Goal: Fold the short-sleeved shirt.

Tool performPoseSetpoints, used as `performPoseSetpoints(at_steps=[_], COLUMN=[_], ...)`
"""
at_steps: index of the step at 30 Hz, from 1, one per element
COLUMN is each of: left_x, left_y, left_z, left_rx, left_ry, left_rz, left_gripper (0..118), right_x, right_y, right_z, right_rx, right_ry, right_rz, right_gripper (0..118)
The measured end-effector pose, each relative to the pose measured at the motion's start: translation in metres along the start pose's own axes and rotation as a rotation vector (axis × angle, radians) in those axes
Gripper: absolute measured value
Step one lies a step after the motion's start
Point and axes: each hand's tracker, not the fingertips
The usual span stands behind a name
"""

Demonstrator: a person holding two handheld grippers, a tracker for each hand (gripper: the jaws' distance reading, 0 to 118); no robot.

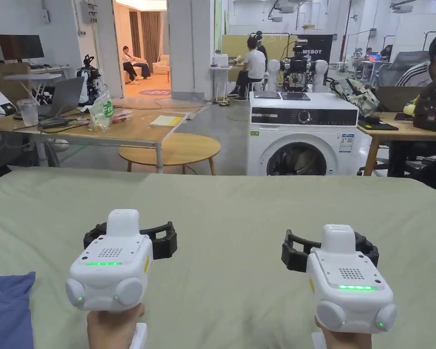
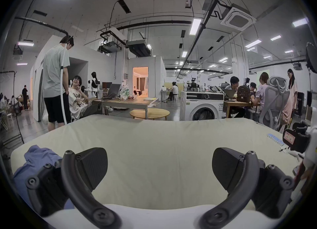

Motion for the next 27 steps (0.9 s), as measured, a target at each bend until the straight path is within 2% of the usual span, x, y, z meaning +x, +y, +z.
performPoseSetpoints(at_steps=[10, 17, 22, 27], left_x=[-0.005, -0.007, -0.003, 0.002], left_y=[0.011, 0.021, 0.022, 0.02], left_z=[0.005, 0.006, 0.007, 0.009], left_rx=[0.009, -0.008, -0.012, -0.017], left_ry=[0.034, 0.019, 0.003, 0.0], left_rz=[0.005, 0.025, 0.003, -0.059], left_gripper=[118, 118, 118, 118], right_x=[-0.005, -0.006, -0.004, -0.007], right_y=[0.013, 0.018, 0.022, 0.022], right_z=[0.001, 0.003, 0.002, 0.004], right_rx=[0.006, 0.01, -0.007, -0.01], right_ry=[0.01, -0.024, -0.022, -0.033], right_rz=[0.012, 0.031, -0.005, 0.016], right_gripper=[118, 118, 118, 118])
